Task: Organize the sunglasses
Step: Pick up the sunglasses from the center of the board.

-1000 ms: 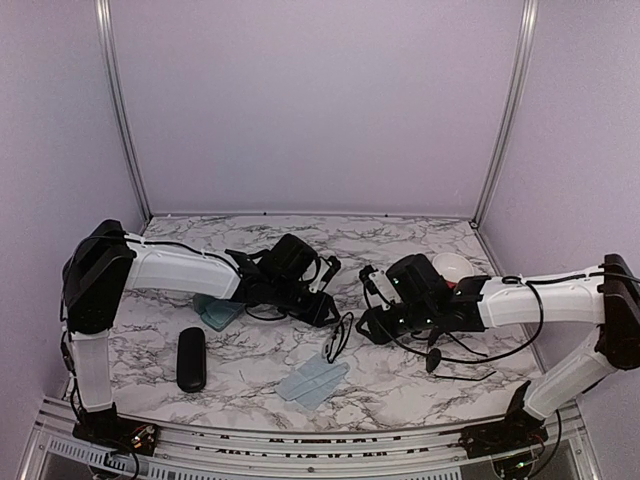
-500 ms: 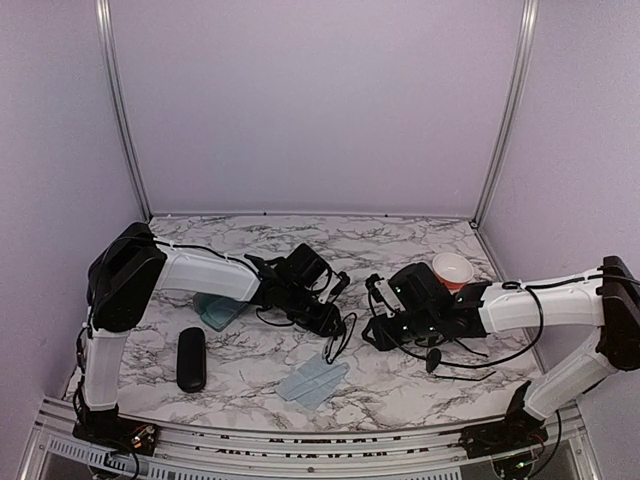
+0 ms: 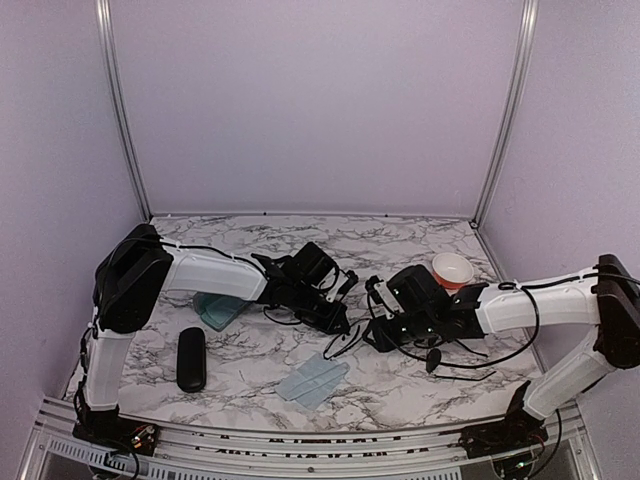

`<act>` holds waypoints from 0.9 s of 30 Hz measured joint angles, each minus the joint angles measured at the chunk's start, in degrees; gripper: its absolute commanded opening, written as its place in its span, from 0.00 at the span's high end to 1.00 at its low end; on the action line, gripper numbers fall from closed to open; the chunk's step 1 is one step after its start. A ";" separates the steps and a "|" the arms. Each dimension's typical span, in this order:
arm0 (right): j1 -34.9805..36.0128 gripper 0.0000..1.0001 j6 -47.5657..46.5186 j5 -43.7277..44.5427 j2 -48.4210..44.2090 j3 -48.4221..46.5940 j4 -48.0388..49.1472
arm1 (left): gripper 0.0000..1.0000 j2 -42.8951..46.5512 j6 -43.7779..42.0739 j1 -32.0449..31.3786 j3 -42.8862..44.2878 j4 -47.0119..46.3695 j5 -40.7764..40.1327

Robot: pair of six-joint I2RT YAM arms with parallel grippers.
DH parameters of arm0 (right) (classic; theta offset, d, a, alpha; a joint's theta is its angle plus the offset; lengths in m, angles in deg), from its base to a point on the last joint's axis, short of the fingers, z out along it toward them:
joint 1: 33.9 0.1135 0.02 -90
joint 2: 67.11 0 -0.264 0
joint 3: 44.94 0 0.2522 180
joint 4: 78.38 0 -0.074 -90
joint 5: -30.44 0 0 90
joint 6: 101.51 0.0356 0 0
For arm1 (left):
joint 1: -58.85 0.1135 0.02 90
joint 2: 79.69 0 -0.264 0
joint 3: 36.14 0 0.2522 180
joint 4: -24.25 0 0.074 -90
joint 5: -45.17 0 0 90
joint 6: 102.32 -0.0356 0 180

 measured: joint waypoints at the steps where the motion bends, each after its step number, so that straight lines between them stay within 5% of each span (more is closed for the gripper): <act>1: -0.02 0.64 0.00 0.00 0.00 0.20 0.15 | 0.97 0.00 0.15 0.00 0.07 -0.09 -0.02; 27: -2.12 0.64 1.77 3.56 -7.54 3.58 1.05 | 0.98 6.73 -4.81 0.35 -0.70 4.59 -9.38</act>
